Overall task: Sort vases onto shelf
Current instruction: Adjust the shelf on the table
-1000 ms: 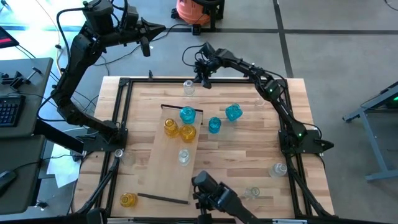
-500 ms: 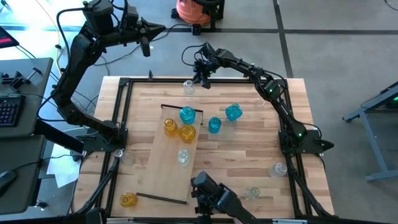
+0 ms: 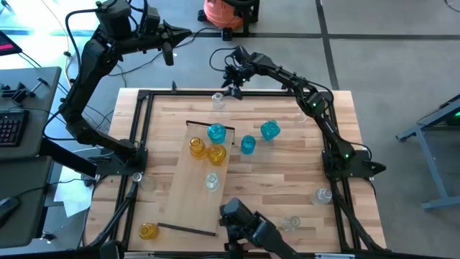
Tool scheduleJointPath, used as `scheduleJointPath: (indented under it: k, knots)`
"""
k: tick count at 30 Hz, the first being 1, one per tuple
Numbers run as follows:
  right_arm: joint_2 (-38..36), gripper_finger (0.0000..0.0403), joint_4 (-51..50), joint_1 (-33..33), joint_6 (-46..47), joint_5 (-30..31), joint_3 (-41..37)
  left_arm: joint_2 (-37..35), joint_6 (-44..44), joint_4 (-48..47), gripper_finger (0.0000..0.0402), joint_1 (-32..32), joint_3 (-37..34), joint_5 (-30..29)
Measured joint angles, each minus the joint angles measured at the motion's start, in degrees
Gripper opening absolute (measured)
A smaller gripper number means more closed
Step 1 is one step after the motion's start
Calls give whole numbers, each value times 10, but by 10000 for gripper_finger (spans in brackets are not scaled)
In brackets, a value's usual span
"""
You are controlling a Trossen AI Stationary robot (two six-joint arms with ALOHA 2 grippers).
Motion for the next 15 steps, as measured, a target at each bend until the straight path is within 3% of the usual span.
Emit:
scheduleJointPath:
  k: [15]
  knots:
    - [0,216,18,4,13,-20,-9,0,0,-11,0,0,0,2]
